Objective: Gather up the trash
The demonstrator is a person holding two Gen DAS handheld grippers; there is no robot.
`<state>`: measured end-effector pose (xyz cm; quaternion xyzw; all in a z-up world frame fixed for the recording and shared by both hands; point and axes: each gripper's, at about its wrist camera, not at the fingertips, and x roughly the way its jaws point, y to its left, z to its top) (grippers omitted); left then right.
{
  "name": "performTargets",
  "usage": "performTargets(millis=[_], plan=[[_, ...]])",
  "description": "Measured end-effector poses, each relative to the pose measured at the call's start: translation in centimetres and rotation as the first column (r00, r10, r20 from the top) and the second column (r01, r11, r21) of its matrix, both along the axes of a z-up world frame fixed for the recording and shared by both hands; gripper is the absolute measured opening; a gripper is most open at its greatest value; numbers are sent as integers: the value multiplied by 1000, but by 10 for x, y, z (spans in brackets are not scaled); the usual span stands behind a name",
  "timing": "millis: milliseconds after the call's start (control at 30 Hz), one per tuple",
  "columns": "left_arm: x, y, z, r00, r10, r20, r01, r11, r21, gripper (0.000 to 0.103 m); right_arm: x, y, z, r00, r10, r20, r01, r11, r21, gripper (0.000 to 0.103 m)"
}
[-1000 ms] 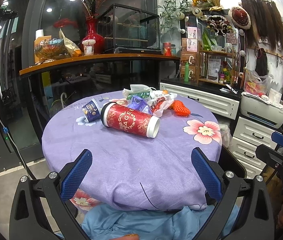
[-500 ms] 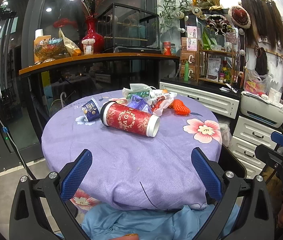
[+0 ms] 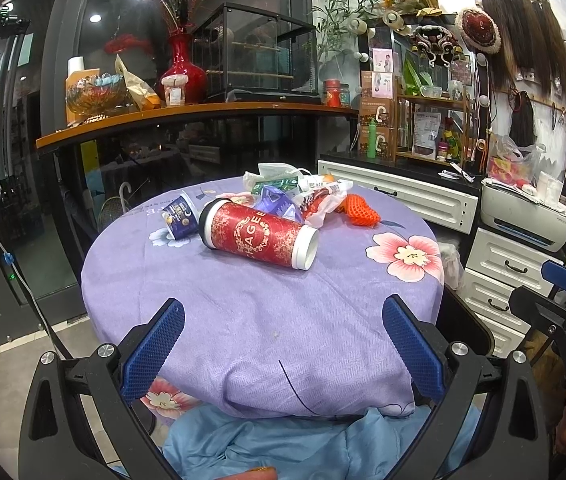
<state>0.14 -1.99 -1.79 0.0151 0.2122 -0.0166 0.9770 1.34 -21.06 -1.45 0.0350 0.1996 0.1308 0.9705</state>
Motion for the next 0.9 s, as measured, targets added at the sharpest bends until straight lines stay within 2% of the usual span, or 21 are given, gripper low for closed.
performTargets(millis=[233,400,533,633,800,900], plan=[[14,5,-9,997,-49,-54,51,998,29,98,16,-5,-7,997,32,-64,-33,999,-5,98],[32,14,-18,987,-87,-133,93,995,34,98,54,5,-12,980,128,-152,-134,991,-25,98],[58,35,-21,972,-99,-214,106,994,22,98,91,25,-17,949,214,-231,-234,970,-66,98],[75,49,-18,965,-98,-241,106,994,21,98,118,43,-20,929,261,-262,-294,951,-94,98],[108,84,-16,961,-68,-269,91,993,74,98,166,80,-24,886,338,-318,-393,911,-125,98],[133,107,-16,961,-47,-272,86,987,134,98,190,105,-22,861,373,-346,-447,879,-164,98]])
